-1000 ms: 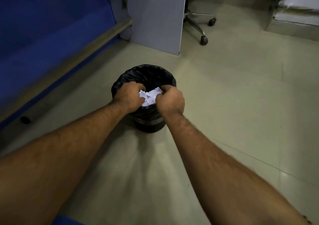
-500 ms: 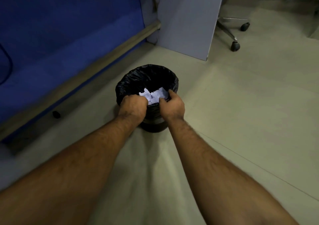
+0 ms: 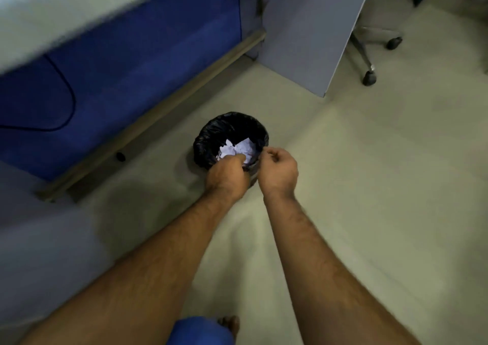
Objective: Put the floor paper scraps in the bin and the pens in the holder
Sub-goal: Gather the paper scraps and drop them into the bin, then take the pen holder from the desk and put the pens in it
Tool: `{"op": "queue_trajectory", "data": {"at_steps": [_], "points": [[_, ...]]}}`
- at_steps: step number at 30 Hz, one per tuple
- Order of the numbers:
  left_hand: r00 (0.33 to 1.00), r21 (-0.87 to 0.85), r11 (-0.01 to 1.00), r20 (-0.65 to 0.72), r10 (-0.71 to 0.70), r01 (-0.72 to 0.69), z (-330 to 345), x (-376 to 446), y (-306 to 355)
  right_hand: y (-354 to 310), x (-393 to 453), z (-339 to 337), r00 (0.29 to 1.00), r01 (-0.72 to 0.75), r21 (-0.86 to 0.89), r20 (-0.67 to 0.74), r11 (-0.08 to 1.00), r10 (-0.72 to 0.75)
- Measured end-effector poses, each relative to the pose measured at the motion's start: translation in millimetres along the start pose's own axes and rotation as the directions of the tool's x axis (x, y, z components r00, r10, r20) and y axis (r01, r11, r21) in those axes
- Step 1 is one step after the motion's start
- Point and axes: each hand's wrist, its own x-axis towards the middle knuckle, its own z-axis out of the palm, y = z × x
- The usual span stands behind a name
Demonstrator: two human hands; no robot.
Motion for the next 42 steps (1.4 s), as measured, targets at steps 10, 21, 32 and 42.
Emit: {"op": "queue_trajectory", "data": {"at_steps": [10,21,32,42], "points": [[0.99,0.056,0.996,-0.113,0.082,-0.076,-260,-83,100,-265,-123,-77,0.987,0.155,0.022,-0.05,0.988,-0.154],[0.896,-0.062,0.977,-0.391,-0.211,0.203,-370,-6,-16,-386,-128,14,0.957,0.204,-0.096,0.228,0.974,-0.177],[0.926,0.12,0.965,-0.329,-0.184,0.234,-350,9,-49,-406,-93,113,0.894,0.318,-0.16,0.378,0.934,-0.24],[0.923,0.151,0.953,-0.328,-0.203,0.263,-348,13,-50,-419,-89,137,0.86,0.381,-0.049,0.386,0.923,-0.334]]}}
